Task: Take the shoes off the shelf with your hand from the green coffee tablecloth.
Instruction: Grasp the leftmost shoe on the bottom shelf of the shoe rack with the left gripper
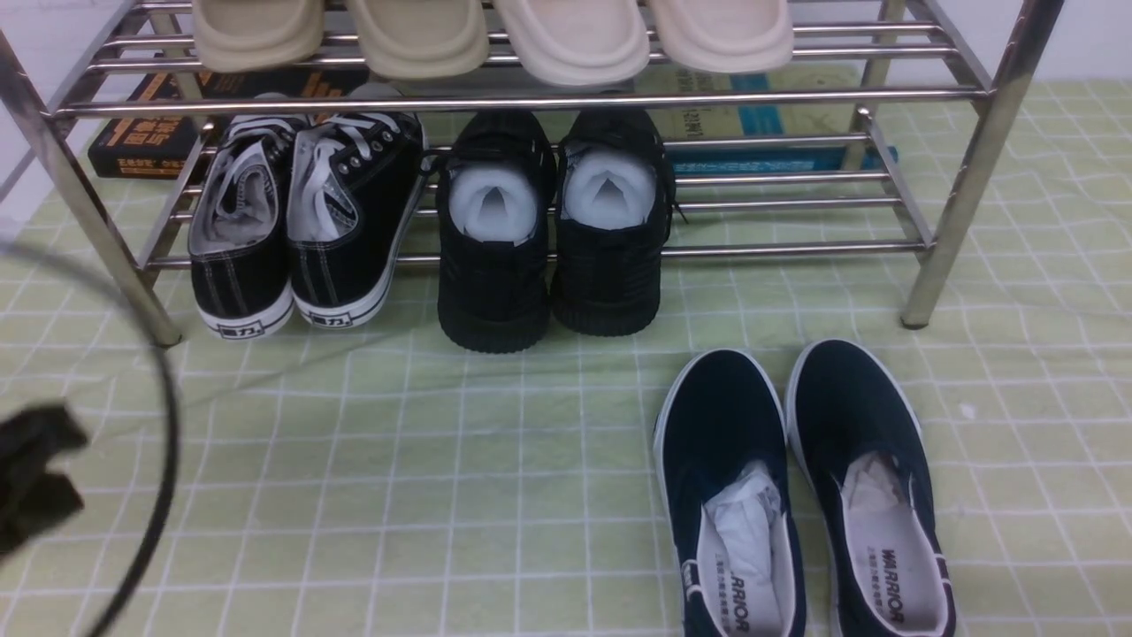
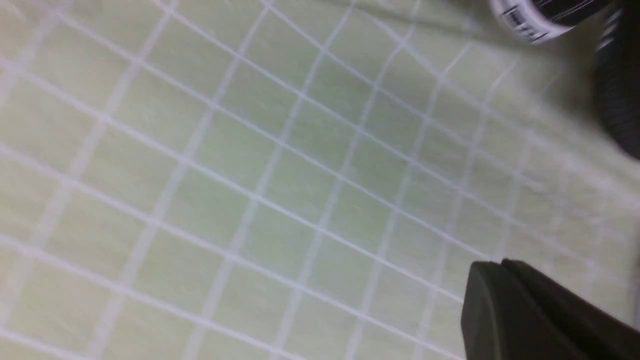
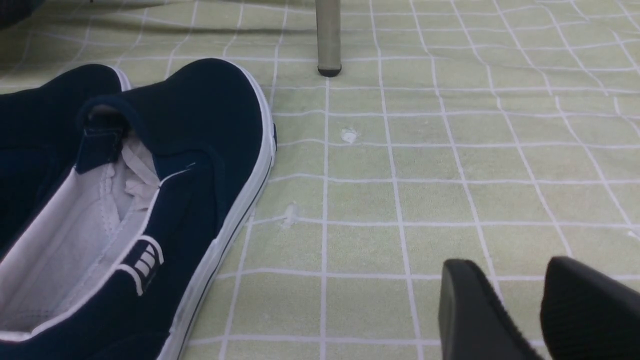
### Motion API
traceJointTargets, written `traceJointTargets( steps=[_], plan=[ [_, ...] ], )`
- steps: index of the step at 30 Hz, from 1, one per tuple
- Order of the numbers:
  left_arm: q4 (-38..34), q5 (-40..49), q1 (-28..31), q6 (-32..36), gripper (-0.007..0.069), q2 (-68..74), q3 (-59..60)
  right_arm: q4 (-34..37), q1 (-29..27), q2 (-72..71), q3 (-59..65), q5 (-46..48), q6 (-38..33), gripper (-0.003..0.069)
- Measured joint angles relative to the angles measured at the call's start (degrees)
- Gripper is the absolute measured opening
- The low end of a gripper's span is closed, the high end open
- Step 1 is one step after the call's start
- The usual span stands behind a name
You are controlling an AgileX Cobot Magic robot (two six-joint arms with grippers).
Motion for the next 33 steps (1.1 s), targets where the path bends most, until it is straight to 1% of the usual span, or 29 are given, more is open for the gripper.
traceJointTargets(
  steps=[1,2,3,5,7,12,13,14,15,17,18,24,33],
  plan=[
    [0.91,0.52,0.0,1.85,0.0004,4.14,-3.42,0.0,0.0,0.0,0.0,0.0,0.0,0.024],
    [1.17,0.59,0.0,2.46,0.0005,4.94,-4.08,0.0,0.0,0.0,0.0,0.0,0.0,0.024],
    [1.82,0.64,0.0,3.95,0.0015,10.32,-7.98,0.0,0.0,0.0,0.0,0.0,0.0,0.024],
    [2.38,0.64,0.0,5.66,0.0047,18.7,-15.77,0.0,0.0,0.0,0.0,0.0,0.0,0.024],
    [2.38,0.64,0.0,6.71,0.008,23.78,-20.18,0.0,0.0,0.0,0.0,0.0,0.0,0.024],
    [3.63,0.01,0.0,8.73,0.0234,36.04,-30.44,0.0,0.0,0.0,0.0,0.0,0.0,0.024],
    [3.71,0.01,0.0,8.82,0.0234,36.04,-30.74,0.0,0.0,0.0,0.0,0.0,0.0,0.024],
    [4.11,-0.41,0.0,9.22,0.0266,37.68,-31.77,0.0,0.0,0.0,0.0,0.0,0.0,0.024],
    [4.52,-2.05,0.0,10.26,0.0323,40.27,-33.65,0.0,0.0,0.0,0.0,0.0,0.0,0.024],
    [4.52,-3.31,0.0,10.77,0.0344,41.33,-34.11,0.0,0.0,0.0,0.0,0.0,0.0,0.024],
    [4.52,-5.61,0.0,11.56,0.037,42.79,-34.44,0.0,0.0,0.0,0.0,0.0,0.0,0.024],
    [4.47,-12.62,0.0,14.32,0.0391,47.32,-34.57,0.0,-0.06,0.0,0.0,0.0,0.0,0.024],
    [4.35,-19.35,-0.12,15.05,0.0392,53.19,-34.63,0.0,-0.06,0.0,0.0,0.0,0.0,0.024]
  ],
)
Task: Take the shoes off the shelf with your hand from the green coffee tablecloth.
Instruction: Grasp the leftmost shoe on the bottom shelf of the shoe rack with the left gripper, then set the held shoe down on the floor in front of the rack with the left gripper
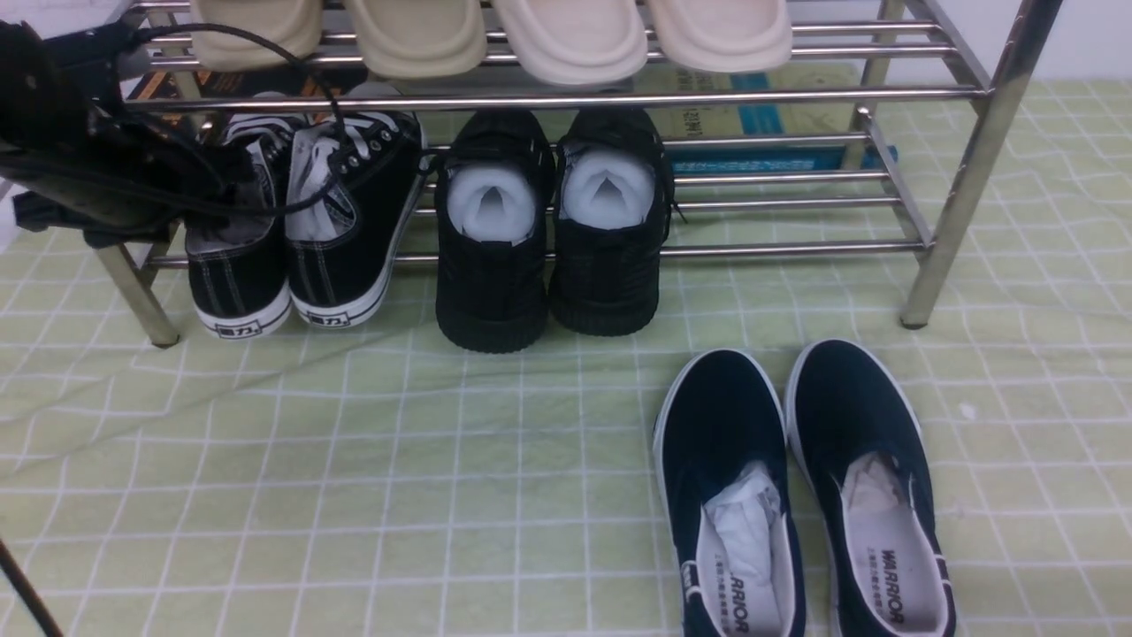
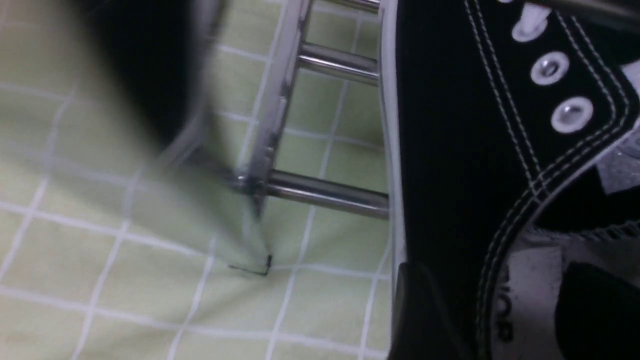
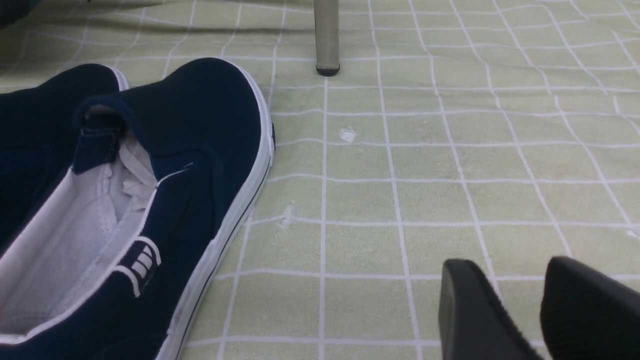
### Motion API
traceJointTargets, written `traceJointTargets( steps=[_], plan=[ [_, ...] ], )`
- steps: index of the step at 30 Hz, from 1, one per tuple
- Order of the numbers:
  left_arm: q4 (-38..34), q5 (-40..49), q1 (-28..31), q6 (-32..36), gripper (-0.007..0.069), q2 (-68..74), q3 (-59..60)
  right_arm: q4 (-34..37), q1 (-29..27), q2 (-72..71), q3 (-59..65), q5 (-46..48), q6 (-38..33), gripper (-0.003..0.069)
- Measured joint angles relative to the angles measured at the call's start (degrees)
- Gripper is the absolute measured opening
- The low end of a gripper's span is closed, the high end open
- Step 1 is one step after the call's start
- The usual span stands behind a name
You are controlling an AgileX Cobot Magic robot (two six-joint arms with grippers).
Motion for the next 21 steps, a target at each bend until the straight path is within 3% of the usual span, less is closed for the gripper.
traceJointTargets(
  steps=[3,7,12,18,21],
  plan=[
    [0.0,-3.48,-0.19,0.37,0.0388,1.57,0.0,0.0,0.0,0.0,0.0,0.0,0.0,0.024],
    [0.0,-5.38,-0.25,0.37,0.0304,3.24,0.0,0.0,0.0,0.0,0.0,0.0,0.0,0.024],
    [0.99,-3.7,-0.25,1.05,0.0045,3.22,-0.12,0.0,0.0,0.0,0.0,0.0,0.0,0.024],
    [0.99,2.44,-0.25,0.56,0.0006,-0.42,-0.01,0.0,-0.05,0.0,0.0,0.0,0.0,0.024],
    [1.31,11.99,0.05,0.18,0.0006,-6.31,0.13,0.0,-0.05,0.0,0.0,0.0,0.0,0.024]
  ],
)
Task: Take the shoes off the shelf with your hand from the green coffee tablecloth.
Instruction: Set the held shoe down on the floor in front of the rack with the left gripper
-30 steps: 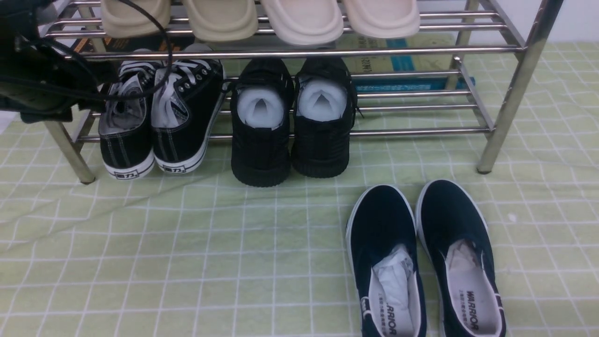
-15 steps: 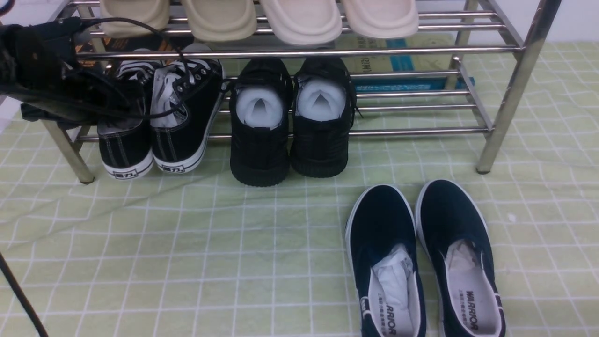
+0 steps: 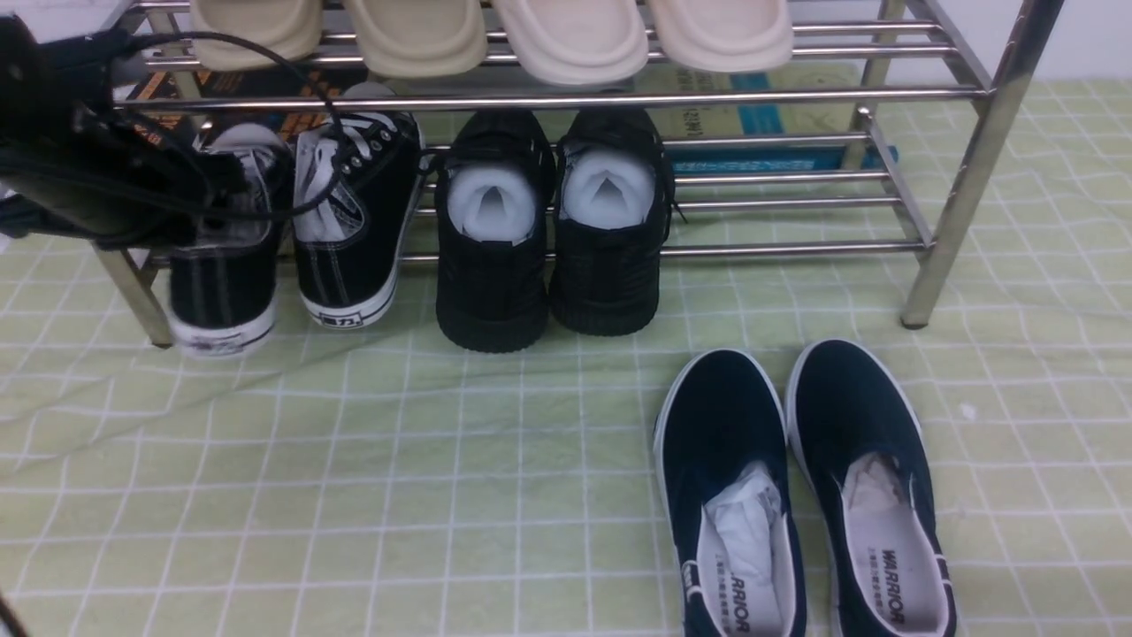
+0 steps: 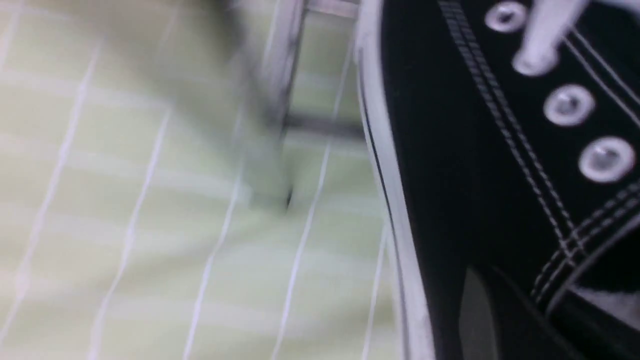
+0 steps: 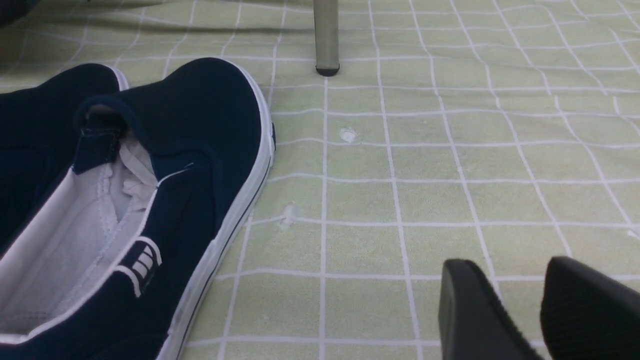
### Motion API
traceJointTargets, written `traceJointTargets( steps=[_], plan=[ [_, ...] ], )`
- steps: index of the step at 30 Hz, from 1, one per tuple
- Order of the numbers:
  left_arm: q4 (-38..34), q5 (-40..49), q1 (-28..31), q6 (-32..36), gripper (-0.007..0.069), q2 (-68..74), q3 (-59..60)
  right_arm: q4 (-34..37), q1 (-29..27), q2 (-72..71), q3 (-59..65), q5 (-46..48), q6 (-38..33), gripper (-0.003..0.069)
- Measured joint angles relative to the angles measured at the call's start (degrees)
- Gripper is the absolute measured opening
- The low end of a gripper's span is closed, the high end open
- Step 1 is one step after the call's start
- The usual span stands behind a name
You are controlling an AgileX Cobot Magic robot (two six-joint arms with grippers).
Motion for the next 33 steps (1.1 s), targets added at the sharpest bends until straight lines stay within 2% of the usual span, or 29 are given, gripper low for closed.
traceJointTargets(
  steps=[7,10,13,17,21,29,32,33],
  plan=[
    [0.85,18.01,0.06,-0.11,0.0006,-10.26,0.34,0.0,0.0,0.0,0.0,0.0,0.0,0.024],
    [1.19,21.59,0.06,-0.88,0.0006,-14.76,2.72,0.0,0.0,0.0,0.0,0.0,0.0,0.024],
    [1.32,21.4,0.06,-3.14,0.0006,-19.28,8.04,0.0,0.0,0.0,0.0,0.0,0.0,0.024],
    [1.36,14.7,0.06,-5.04,0.0006,-25.8,21.21,0.0,0.0,0.0,0.0,0.0,0.0,0.024],
    [1.02,2.73,0.06,-5.04,0.0006,-27.81,31.79,0.0,0.0,0.0,0.0,0.0,0.0,0.024],
    [0.76,-17.73,0.06,-3.74,0.0011,-27.81,45.81,0.0,0.0,0.0,0.0,0.0,0.0,0.024],
    [0.76,-21.23,0.06,-3.57,0.0034,-27.81,48.05,0.0,0.0,0.0,0.0,0.0,0.0,0.024],
    [0.97,-22.0,0.06,-3.46,0.0063,-27.81,48.51,0.0,0.0,0.0,0.0,0.0,0.0,0.024]
  ],
)
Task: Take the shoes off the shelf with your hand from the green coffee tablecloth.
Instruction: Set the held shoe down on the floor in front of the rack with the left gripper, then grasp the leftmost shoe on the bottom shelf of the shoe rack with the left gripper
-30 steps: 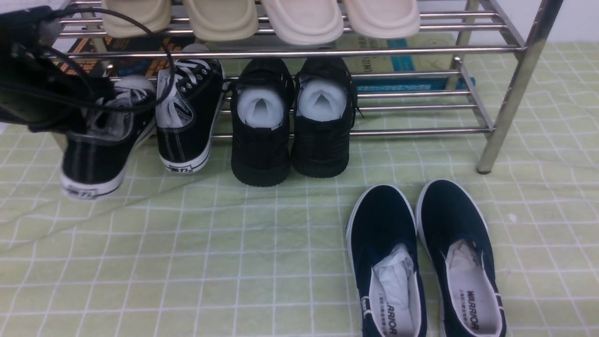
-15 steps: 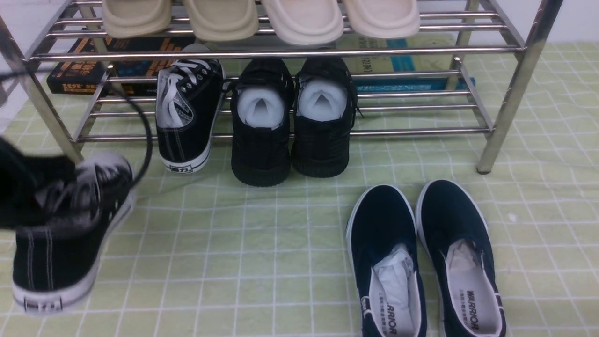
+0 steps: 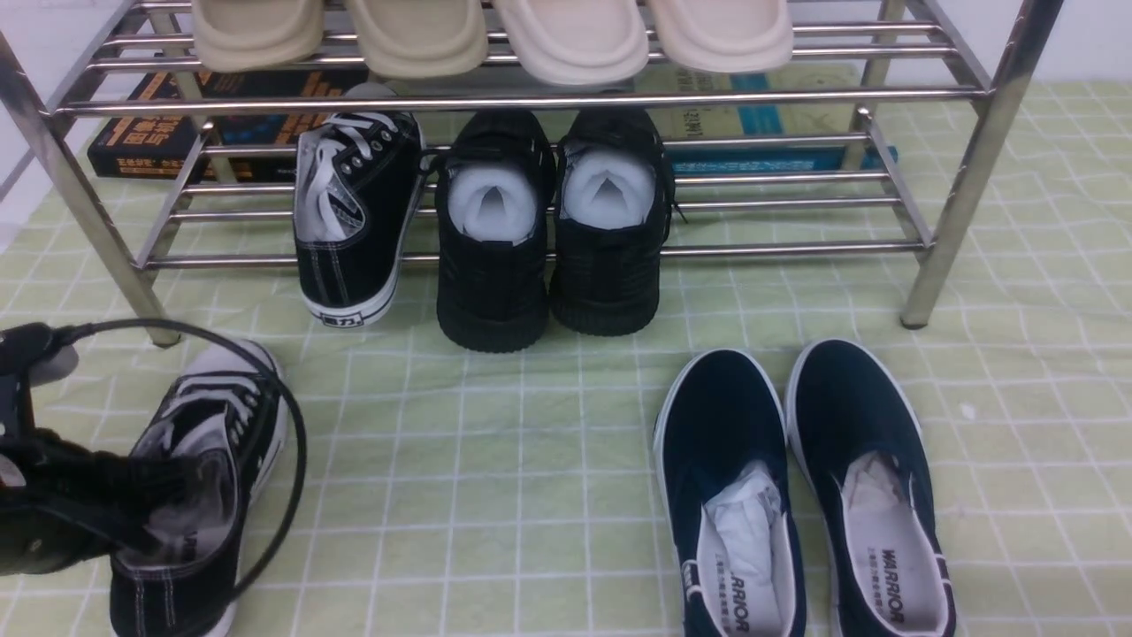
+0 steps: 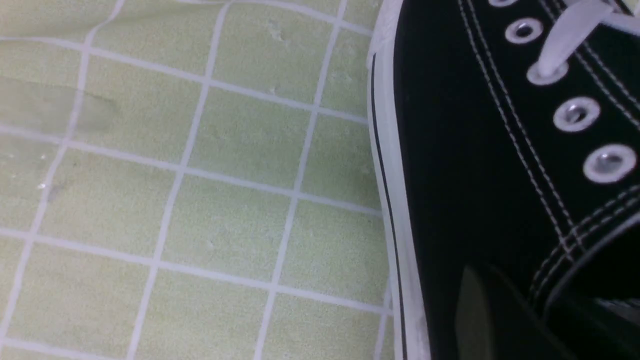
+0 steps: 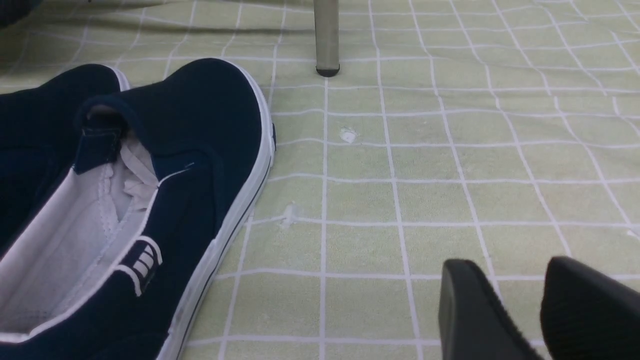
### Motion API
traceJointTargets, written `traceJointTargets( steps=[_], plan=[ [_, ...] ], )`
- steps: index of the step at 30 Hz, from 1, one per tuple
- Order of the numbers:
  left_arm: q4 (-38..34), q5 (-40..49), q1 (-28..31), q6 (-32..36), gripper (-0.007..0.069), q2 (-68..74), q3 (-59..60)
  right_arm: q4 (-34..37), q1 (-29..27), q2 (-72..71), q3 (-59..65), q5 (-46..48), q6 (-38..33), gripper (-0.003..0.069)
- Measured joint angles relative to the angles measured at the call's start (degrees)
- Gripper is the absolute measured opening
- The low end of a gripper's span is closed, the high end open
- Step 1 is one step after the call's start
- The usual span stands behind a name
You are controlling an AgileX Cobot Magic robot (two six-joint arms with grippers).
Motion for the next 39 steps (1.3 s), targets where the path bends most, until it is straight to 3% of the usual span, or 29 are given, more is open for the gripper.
traceJointTargets(
  steps=[1,6,9,11,14,23,28,29,30,32,36,38,39],
  plan=[
    [0.05,-0.1,0.0,0.0,0.0068,-0.06,0.07,0.0,0.0,0.0,0.0,0.0,0.0,0.024],
    [0.37,-0.91,0.0,0.0,0.0286,-0.69,-0.06,0.0,0.0,0.0,0.0,0.0,0.0,0.024],
    [0.37,1.74,0.0,-0.57,0.0365,-0.69,-1.6,0.0,0.0,0.0,0.0,0.0,0.0,0.024],
    [0.37,8.36,0.0,-2.15,0.0428,-0.69,-6.64,0.0,0.0,0.0,0.0,0.0,0.0,0.024],
    [0.37,17.3,0.0,-3.48,0.0453,-0.69,-14.85,0.0,0.0,0.0,0.0,0.0,0.05,0.024],
    [-4.68,28.57,0.0,-2.1,0.0377,2.84,-33.43,0.0,0.0,0.0,0.0,0.0,0.05,0.024],
    [-11.36,35.91,-0.25,3.54,0.0139,12.56,-42.31,0.0,0.0,0.0,0.0,0.0,0.05,0.024],
    [-11.5,36.01,-0.34,3.54,0.0129,12.94,-42.31,0.0,0.0,0.0,0.0,0.0,0.05,0.024],
    [-11.71,36.64,-1.57,4.02,0.005,16.41,-45.33,0.0,0.0,0.0,0.0,0.0,0.05,0.024],
    [-10.72,36.81,-3.57,4.02,0.0013,19.92,-48.05,0.0,0.0,0.0,0.0,0.0,0.05,0.024],
    [-5.82,36.53,-8.15,-0.63,0.0017,26.02,-53.42,0.0,0.0,0.0,0.0,0.0,0.05,0.024],
    [-2.71,36.02,-9.57,-3.42,0.0041,27.83,-54.93,0.0,0.0,0.0,0.0,0.0,0.05,0.024],
    [1.59,34.77,-10.87,-8.42,0.0087,29.72,-56.85,0.0,0.0,0.0,0.0,0.0,0.05,0.024]
  ],
)
